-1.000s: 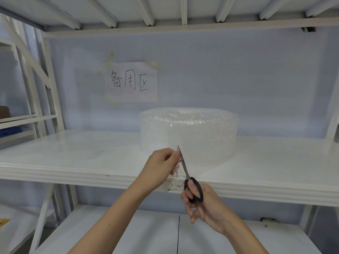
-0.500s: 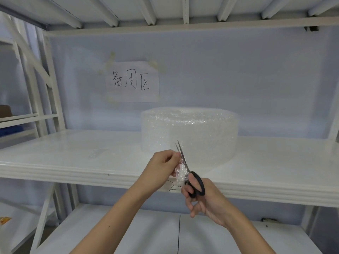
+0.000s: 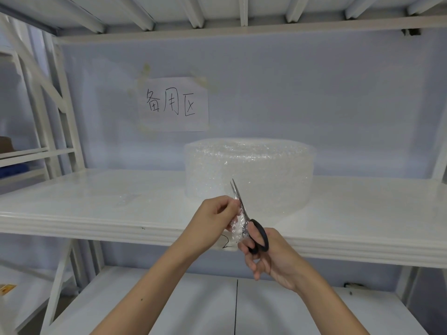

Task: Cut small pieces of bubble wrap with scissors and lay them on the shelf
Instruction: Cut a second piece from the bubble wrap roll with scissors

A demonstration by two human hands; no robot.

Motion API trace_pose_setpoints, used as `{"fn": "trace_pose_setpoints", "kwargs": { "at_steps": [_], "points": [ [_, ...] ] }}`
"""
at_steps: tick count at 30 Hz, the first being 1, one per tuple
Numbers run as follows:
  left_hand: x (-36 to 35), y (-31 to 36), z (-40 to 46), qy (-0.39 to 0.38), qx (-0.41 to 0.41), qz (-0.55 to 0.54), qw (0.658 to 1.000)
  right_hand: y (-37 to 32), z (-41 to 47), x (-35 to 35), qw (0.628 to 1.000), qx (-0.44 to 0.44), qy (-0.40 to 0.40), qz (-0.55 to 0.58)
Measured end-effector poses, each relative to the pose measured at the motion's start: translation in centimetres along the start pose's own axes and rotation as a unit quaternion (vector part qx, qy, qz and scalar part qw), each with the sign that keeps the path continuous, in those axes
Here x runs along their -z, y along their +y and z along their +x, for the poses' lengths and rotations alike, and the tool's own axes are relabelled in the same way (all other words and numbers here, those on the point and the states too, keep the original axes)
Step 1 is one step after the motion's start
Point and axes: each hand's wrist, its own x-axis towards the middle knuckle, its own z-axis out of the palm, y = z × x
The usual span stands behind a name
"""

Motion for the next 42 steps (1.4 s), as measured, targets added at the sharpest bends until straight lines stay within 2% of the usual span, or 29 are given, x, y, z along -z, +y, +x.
{"fn": "trace_pose_setpoints", "kwargs": {
  "at_steps": [8, 13, 17, 22, 29, 35, 42],
  "points": [
    [0.1, 0.7, -0.1, -0.015, 0.002, 0.002, 1.000, 0.1, 0.1, 0.0, 1.000, 0.003, -0.003, 0.010],
    [1.1, 0.9, 0.4, -0.017, 0.021, 0.063, 0.998, 0.6, 0.1, -0.2, 1.000, 0.001, 0.005, 0.013],
    [1.4, 1.3, 0.8, 0.054, 0.048, 0.116, 0.991, 0.6, 0.0, -0.2, 1.000, 0.000, 0.005, 0.014],
    [0.8, 1.1, 0.8, 0.132, -0.005, 0.176, 0.975, 0.5, 0.0, -0.3, 1.000, 0.005, 0.006, 0.007],
    [0.5, 1.0, 1.0, 0.083, -0.015, 0.106, 0.991, 0.3, 0.0, -0.3, 1.000, 0.006, 0.009, 0.003],
    [-0.1, 1.0, 0.9, 0.060, 0.031, -0.016, 0.998, 1.0, -0.3, -0.6, 1.000, -0.003, 0.003, 0.016],
    [-0.1, 1.1, 0.8, 0.048, 0.030, -0.041, 0.998, 1.0, -0.7, -0.6, 1.000, 0.009, 0.007, -0.013]
  ]
}}
